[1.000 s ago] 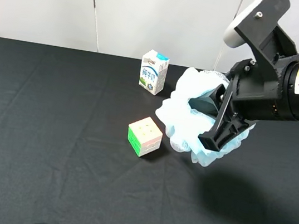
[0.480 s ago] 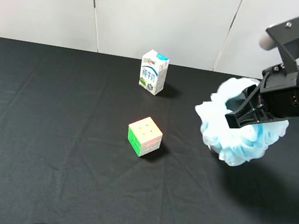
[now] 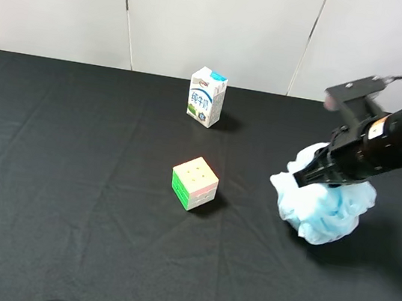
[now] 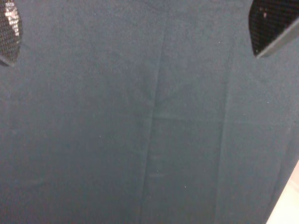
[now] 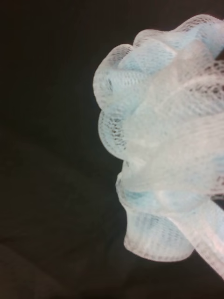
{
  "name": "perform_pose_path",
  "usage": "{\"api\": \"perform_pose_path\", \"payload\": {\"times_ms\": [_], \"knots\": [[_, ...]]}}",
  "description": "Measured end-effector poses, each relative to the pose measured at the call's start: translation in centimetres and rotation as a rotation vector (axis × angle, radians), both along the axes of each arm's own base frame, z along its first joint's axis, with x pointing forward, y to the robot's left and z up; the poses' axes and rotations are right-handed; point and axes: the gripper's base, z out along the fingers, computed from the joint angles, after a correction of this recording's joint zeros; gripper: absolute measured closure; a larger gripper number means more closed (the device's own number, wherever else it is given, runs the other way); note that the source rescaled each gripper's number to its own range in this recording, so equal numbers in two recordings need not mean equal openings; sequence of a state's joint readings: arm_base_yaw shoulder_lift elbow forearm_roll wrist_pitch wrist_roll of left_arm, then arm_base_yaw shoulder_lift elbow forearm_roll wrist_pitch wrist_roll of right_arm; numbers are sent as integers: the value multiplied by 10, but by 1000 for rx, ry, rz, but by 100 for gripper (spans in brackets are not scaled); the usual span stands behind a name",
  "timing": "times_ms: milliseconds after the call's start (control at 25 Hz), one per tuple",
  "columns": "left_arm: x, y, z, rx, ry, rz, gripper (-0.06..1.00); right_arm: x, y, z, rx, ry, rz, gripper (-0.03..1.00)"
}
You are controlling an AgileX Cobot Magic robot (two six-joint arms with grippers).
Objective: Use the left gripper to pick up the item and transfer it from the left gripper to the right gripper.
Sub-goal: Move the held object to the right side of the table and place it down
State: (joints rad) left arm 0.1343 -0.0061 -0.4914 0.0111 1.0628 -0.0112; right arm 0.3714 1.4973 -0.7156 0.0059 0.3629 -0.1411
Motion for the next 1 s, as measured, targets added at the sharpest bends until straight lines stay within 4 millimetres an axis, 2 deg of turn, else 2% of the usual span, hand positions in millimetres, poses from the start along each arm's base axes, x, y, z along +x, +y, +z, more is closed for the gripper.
{"api": "perform_pose_path", "payload": {"times_ms": [200, 360, 400, 440, 480, 520, 560, 600, 840, 1000], "knots": [[0, 0, 0, 0, 0, 0, -2, 9, 4, -25, -14, 38, -1, 97], [0, 0, 0, 0, 0, 0, -2, 11, 4, -29, -14, 42, -3, 96], [0, 0, 0, 0, 0, 0, -2, 11, 4, -29, -12, 44, -6, 87], [0, 0, 0, 1, 0, 1, -2, 11, 4, -29, -10, 44, -9, 69], [0, 0, 0, 1, 0, 1, -2, 11, 4, -29, -7, 49, -18, 42], [0, 0, 0, 1, 0, 1, -2, 11, 4, -30, -2, 54, -30, 26], [0, 0, 0, 1, 0, 1, -2, 11, 4, -30, 1, 57, -38, 14], [0, 0, 0, 1, 0, 1, -2, 11, 4, -30, 5, 60, -47, 7], [0, 0, 0, 1, 0, 1, -2, 10, 4, -30, 8, 66, -56, -3], [0, 0, 0, 1, 0, 1, -2, 8, 3, -13, 8, 75, -60, -3]]}}
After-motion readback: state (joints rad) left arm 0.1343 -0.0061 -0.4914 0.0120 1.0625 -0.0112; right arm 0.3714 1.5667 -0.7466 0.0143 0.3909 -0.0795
